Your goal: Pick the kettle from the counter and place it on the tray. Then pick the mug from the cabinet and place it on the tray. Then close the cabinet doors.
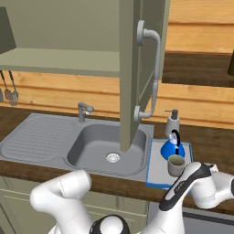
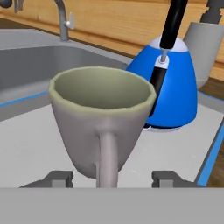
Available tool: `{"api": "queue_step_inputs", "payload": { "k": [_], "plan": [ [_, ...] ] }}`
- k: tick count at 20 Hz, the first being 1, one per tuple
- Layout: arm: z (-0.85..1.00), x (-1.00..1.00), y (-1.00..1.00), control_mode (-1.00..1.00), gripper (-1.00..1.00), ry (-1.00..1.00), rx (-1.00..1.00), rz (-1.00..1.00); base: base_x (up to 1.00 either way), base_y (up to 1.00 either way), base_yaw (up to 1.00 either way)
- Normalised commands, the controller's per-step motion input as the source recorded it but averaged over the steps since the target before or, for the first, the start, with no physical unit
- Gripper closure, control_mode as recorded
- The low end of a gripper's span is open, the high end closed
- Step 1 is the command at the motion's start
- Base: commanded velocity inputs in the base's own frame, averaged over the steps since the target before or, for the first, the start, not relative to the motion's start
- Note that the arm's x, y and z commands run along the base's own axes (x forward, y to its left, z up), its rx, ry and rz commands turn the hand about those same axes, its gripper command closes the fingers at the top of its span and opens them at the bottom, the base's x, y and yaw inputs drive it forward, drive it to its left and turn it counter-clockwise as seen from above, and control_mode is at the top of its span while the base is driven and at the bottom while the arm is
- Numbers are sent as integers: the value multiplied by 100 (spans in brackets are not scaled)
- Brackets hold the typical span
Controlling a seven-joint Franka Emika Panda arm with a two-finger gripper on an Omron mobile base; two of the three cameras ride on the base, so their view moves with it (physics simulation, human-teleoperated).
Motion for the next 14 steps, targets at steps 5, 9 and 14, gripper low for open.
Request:
{"api": "queue_step_inputs", "payload": {
  "k": [5,9,14],
  "plan": [
    [0,-23,0,-100,-100,0,0,0,0,0,0],
    [18,-37,1,-100,-100,0,0,0,0,0,0],
    [85,-53,1,-100,-100,-7,1,2,0,0,0]
  ]
}}
